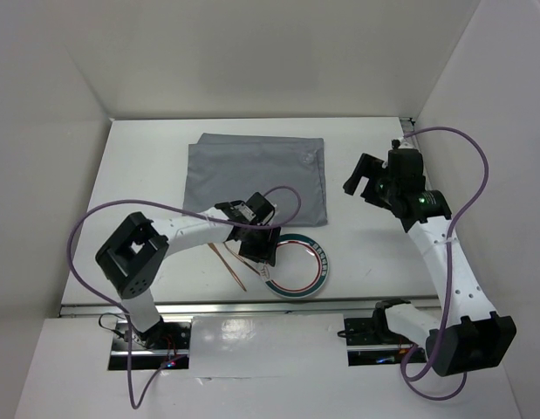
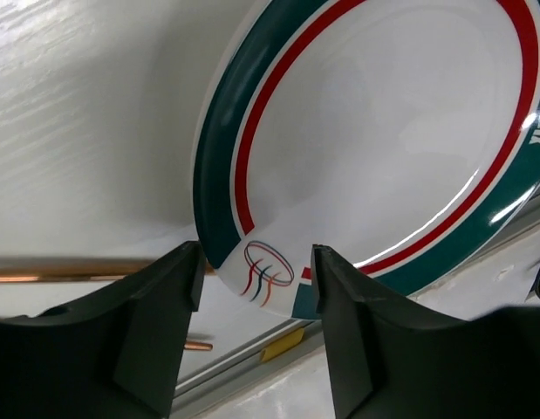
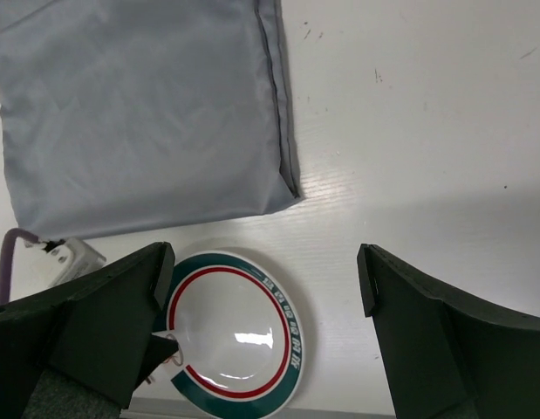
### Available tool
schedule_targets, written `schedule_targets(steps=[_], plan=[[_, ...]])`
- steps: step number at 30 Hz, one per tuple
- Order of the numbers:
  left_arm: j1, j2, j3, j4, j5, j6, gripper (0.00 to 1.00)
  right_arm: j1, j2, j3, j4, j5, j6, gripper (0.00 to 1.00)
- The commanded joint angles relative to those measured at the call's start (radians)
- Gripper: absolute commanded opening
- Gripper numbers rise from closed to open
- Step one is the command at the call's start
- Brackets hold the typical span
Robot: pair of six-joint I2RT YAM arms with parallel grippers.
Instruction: Set the dinner table for one person
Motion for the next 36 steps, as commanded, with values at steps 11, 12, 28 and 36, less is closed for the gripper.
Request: schedule_targets(steps=[11, 12, 28, 36], plan=[[0.017, 0.122, 0.006, 0.112, 0.119, 0.088, 0.46, -0.002, -0.012, -0.005, -0.013, -0.021, -0.01, 1.0], [0.017, 0.122, 0.015, 0.112, 0.12, 0.088, 0.35, -0.002, -0.012, -0.005, -0.013, -0.021, -0.01, 1.0], [0.142, -0.095, 0.178, -0.067, 0.167, 0.077, 0.0, -0.002, 0.016, 0.034, -0.044, 0.023, -0.019, 1.0], [0.448, -0.223, 0.191, -0.035, 0.222, -0.047, 0.0, -0.002, 0.026, 0.034, -0.016, 0.014, -0.019, 1.0]])
